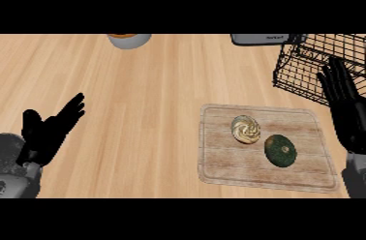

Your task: Pick the squash from the cutting board and place it in the tiered basket

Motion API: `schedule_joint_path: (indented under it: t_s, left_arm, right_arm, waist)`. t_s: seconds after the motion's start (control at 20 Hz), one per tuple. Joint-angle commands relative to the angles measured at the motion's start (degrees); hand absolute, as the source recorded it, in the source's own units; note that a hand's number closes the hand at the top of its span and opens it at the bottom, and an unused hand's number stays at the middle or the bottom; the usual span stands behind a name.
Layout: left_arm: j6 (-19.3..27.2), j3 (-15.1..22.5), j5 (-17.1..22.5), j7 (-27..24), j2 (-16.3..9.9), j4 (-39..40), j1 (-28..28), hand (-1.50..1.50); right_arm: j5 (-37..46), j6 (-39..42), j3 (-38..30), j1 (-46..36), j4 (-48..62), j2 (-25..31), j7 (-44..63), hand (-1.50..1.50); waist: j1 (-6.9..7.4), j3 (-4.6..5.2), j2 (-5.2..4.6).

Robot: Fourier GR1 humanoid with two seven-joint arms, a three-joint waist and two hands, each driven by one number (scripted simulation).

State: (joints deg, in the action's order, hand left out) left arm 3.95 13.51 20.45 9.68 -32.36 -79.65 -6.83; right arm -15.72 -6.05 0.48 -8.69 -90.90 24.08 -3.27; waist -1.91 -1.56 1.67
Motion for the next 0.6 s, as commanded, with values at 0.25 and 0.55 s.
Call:
schedule_joint_path:
  t_s: [0.25, 0.55]
  left_arm:
    - [3.9, 4.0, -5.5, -12.5, 11.1, -4.3, -2.3, 0.0]
    - [1.7, 3.6, -5.6, -17.5, 15.5, 3.5, -1.4, 0.0]
  right_arm:
    - [10.5, -20.0, 4.9, -8.4, 3.9, -10.9, 11.8, -1.5]
    - [16.9, -27.5, 7.6, -7.0, 11.4, -20.7, -2.0, -1.5]
  waist:
    - [2.79, 1.71, -1.73]
    - [2.05, 1.57, -1.81]
